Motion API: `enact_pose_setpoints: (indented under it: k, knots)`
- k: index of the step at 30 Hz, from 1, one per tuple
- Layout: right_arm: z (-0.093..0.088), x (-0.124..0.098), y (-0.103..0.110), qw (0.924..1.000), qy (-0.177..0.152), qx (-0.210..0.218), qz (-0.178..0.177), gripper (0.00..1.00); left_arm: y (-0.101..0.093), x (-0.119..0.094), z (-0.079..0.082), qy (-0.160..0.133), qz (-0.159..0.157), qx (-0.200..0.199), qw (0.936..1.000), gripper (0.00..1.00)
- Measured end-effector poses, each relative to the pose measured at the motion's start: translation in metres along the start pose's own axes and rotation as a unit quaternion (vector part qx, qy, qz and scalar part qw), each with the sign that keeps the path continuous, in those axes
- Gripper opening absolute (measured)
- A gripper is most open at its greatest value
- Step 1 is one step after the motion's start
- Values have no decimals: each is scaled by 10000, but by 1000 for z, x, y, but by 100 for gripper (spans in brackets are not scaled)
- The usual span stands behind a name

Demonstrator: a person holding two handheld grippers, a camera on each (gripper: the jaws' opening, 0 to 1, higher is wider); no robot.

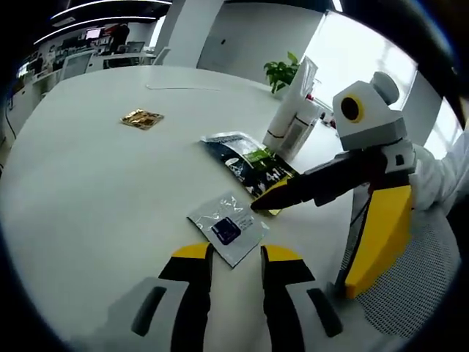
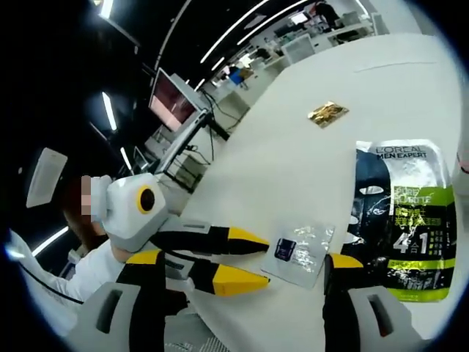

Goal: Arrange the skincare products in the storage area until every visible bottle or jar stands upright without overlapping.

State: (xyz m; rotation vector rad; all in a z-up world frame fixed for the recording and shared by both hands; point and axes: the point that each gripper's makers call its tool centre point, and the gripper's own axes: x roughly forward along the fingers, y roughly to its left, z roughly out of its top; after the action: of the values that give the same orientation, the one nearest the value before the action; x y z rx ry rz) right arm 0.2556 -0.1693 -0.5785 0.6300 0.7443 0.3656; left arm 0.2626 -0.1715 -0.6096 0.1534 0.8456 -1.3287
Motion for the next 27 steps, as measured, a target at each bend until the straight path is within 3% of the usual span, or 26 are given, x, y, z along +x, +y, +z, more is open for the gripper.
enact_pose_setpoints:
  k: [27]
  knots:
    - [4,-4,0,9999,-76,73,30,88,0,1,2,12,7,-19,10000,21]
